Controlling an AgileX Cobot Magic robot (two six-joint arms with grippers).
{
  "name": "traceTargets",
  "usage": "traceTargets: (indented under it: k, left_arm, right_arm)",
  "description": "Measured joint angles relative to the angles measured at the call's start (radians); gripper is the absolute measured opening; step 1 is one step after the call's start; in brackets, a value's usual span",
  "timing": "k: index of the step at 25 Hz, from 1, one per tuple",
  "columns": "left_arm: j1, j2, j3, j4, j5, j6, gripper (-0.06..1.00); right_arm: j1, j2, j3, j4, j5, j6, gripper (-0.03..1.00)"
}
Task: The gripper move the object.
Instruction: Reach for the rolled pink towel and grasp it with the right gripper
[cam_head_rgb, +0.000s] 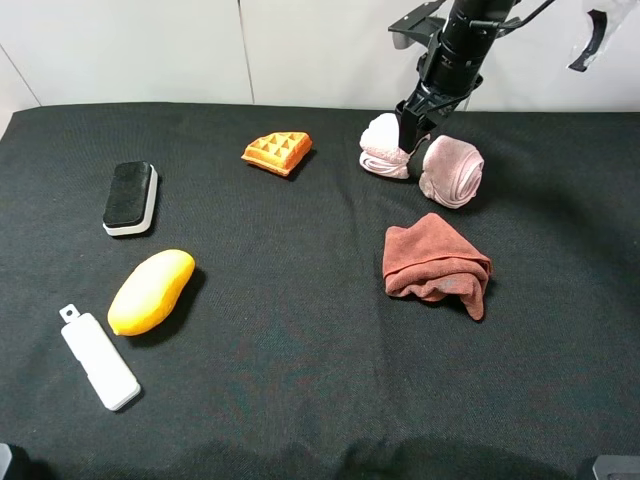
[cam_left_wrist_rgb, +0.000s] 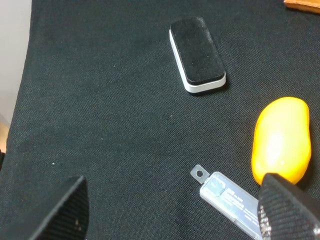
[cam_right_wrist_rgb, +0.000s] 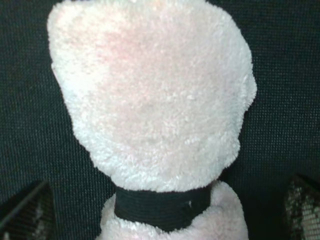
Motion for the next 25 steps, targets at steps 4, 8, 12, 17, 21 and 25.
traceTargets:
  k: [4,8,12,17,21,25]
  left_arm:
    - [0.0,0.0,0.0,0.0,0.0,0.0,0.73]
    - [0.0,0.0,0.0,0.0,0.0,0.0,0.73]
    - [0.0,0.0,0.0,0.0,0.0,0.0,0.73]
    - [0.0,0.0,0.0,0.001,0.0,0.0,0.73]
    - [0.0,0.0,0.0,0.001,0.0,0.0,0.73]
    - [0.0,0.0,0.0,0.001,0.0,0.0,0.73]
  right_arm:
    - [0.0,0.036,0.001,0.001,-0.001,0.007,0.7]
    - [0.0,0.058,0.001,0.0,0.0,0.022,0.7]
    - [0.0,0.065,0.001,-0.004,-0.001,0.025,0.7]
    - [0.0,0.08,0.001,-0.005,-0.002,0.026,0.7]
    - [0.0,0.088,0.001,-0.007,-0.003,0.026,0.7]
    - [0.0,0.103,0.001,-0.007,-0.006,0.029,0.7]
